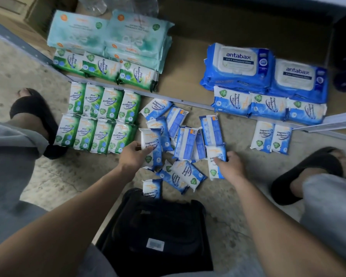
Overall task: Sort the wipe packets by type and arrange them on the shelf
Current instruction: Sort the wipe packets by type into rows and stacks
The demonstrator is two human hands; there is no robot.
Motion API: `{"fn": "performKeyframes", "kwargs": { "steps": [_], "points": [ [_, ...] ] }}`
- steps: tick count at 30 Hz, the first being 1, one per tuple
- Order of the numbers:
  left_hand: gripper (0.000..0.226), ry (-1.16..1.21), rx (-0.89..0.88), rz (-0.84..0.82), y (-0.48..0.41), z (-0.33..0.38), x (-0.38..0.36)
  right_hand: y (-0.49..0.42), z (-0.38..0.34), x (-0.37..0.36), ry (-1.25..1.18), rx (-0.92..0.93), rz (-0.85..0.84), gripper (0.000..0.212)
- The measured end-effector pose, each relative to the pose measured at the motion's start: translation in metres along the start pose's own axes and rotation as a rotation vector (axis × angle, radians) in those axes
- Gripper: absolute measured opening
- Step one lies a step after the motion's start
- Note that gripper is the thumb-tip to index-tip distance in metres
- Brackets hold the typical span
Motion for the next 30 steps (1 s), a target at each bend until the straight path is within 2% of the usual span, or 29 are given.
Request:
{"fn": "performKeyframes", "kwargs": {
  "steps": [2,4,6,11,15,17,21,24,30],
  "points": [
    [0.042,0.020,0.008,-0.006,-0.001,-0.002,-0.001,0.003,-0.016,0.009,-0.067,0.034,0.038,0.021],
    [0.041,0.028,0.009,-0.014,-0.003,-0.005,-0.004,0.002,-0.041,0.011,-0.087,0.088,0.056,0.018],
    [0.037,0.036,0.011,-0.014,-0.004,-0.005,-0.005,0.000,-0.068,0.001,-0.089,0.154,0.010,0.017],
    [0.050,0.052,0.001,-0.031,-0.012,-0.003,-0.005,-0.004,-0.119,-0.034,-0.077,0.296,-0.125,0.020],
    [0.060,0.033,-0.030,-0.053,-0.022,0.006,-0.004,-0.009,-0.132,-0.043,-0.022,0.324,-0.110,0.021],
    [0.058,0.041,-0.027,-0.063,-0.028,0.009,-0.005,-0.011,-0.132,-0.042,-0.025,0.326,-0.082,0.020],
    [0.037,0.052,-0.037,-0.081,-0.034,0.018,-0.010,-0.007,-0.134,-0.038,-0.027,0.355,0.000,0.017],
    [0.029,0.080,-0.044,-0.086,-0.038,0.021,-0.014,-0.003,-0.133,-0.034,-0.043,0.350,0.061,0.015],
    [0.022,0.083,-0.049,-0.108,-0.039,0.023,-0.019,-0.006,-0.114,-0.048,0.110,0.267,-0.064,0.033]
  ]
}}
Point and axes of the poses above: each hand's wrist, its own y-axis away from the middle knuckle, its own x-axis out of the back of the hand, z = x × y, the point moved 10 cm from there along -y, towards the middle knuckle, and after that the axes turned 11 degrees about -z, right-handed, at the moved point
